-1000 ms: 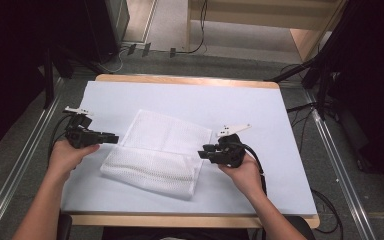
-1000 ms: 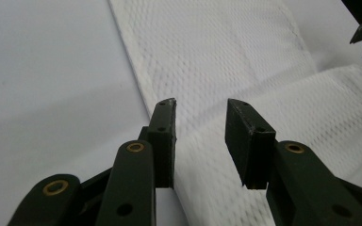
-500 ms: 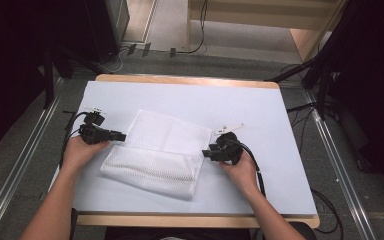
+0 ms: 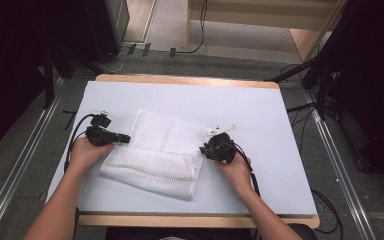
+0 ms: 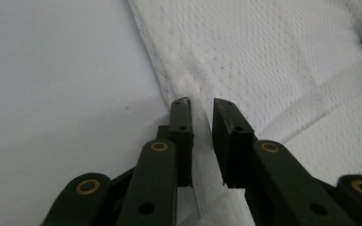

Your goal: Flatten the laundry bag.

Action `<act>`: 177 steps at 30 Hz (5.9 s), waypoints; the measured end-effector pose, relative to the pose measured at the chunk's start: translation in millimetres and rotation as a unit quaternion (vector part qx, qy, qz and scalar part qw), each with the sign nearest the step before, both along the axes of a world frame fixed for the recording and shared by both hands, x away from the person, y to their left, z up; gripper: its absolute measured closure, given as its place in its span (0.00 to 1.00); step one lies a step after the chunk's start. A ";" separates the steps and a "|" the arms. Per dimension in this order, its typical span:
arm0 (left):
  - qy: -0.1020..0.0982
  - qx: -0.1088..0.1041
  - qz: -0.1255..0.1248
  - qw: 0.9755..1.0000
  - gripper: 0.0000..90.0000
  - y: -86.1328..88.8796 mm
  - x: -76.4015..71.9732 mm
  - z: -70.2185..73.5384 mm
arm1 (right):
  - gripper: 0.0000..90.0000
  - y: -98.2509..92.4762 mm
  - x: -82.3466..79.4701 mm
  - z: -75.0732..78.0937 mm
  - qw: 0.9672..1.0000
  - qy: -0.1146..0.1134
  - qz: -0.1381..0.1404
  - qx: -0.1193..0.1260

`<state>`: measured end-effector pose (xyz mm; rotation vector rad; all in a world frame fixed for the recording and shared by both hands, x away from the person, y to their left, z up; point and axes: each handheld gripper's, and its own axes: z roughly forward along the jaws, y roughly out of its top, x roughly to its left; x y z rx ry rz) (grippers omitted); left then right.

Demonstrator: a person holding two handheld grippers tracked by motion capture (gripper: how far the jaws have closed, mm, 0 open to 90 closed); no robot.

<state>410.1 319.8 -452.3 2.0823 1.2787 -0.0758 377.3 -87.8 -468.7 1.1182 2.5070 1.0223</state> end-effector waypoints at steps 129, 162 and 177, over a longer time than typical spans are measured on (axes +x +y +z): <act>-0.075 -0.064 -0.066 0.993 1.00 -9.6 -99.0 44.5 | 0.99 -57.4 -69.9 50.5 0.989 0.016 0.085 0.122; -0.084 -0.085 -0.062 0.991 0.70 10.0 -122.3 49.5 | 0.76 -78.6 -94.9 64.8 0.983 -0.033 0.097 0.155; -0.053 -0.031 -0.043 0.997 0.69 -16.6 -61.3 41.0 | 0.74 -70.4 -49.3 44.4 0.992 -0.012 0.055 0.114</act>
